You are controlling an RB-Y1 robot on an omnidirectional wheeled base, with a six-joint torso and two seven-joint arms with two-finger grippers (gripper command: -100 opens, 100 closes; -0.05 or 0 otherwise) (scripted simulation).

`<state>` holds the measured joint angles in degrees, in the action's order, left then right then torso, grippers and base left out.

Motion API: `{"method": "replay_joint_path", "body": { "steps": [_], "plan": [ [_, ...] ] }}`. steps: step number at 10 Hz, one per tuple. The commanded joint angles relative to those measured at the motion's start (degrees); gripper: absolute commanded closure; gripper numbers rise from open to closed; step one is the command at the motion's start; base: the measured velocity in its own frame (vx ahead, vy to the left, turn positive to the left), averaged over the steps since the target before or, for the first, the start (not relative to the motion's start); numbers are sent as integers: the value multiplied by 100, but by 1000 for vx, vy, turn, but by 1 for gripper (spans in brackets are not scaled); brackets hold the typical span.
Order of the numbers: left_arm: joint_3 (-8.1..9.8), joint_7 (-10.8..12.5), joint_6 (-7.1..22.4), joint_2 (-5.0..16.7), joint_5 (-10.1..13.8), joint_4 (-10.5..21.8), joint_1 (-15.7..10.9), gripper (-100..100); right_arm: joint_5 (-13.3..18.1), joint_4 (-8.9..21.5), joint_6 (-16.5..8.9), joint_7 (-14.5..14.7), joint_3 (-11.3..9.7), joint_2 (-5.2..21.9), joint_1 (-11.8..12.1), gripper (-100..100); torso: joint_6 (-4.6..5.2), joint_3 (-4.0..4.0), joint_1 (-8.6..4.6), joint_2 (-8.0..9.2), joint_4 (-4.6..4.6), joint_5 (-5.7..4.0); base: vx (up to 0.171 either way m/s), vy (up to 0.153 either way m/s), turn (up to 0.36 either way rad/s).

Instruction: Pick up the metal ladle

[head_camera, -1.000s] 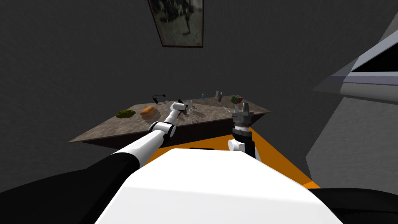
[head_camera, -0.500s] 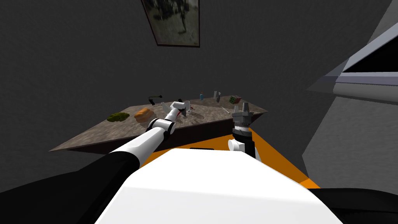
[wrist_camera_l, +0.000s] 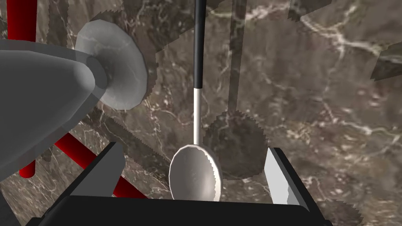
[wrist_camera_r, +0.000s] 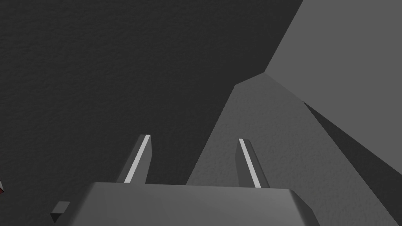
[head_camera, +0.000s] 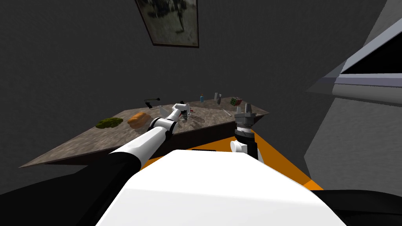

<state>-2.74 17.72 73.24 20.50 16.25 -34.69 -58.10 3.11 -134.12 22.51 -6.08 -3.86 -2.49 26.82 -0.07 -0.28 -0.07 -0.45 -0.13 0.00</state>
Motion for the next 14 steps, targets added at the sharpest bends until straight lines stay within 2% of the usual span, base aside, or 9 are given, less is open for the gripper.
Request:
{"method": "replay_joint_path", "body": {
  "steps": [1,3,5,6,7,9,10,11,14],
  "plan": [
    [-15,-2,175,2,32,37,56,-100,0,0,0,0,0,0,0,0,0,0,0,0,0,0,75,8,-37],
    [-34,-20,245,-29,60,216,156,-100,0,0,0,0,0,0,0,0,0,6,8,8,3,2,108,18,-42],
    [-35,-1,269,-30,54,148,177,-100,0,0,0,0,0,0,0,0,-1,4,11,6,2,2,68,11,-4],
    [-35,-9,257,-29,56,172,168,0,0,0,0,0,0,0,-1,0,0,14,7,24,6,2,8,1,0],
    [-19,-31,96,-63,28,223,268,-100,0,0,0,0,0,0,-1,0,0,22,5,37,9,1,25,-3,-3],
    [-4,-54,-66,-97,0,277,368,-100,0,0,0,0,0,0,-1,0,0,21,4,34,9,1,29,-2,7],
    [-6,-61,-40,-85,15,357,283,-100,0,0,0,0,0,0,-1,0,-1,22,3,38,9,1,0,0,0],
    [-5,-68,-70,-87,14,372,284,100,0,0,0,0,0,0,-1,0,0,26,2,44,11,0,0,0,0],
    [-5,-67,-65,-87,14,370,282,100,0,1,0,0,0,0,-1,0,0,25,6,43,10,2,0,0,0]
  ]
}}
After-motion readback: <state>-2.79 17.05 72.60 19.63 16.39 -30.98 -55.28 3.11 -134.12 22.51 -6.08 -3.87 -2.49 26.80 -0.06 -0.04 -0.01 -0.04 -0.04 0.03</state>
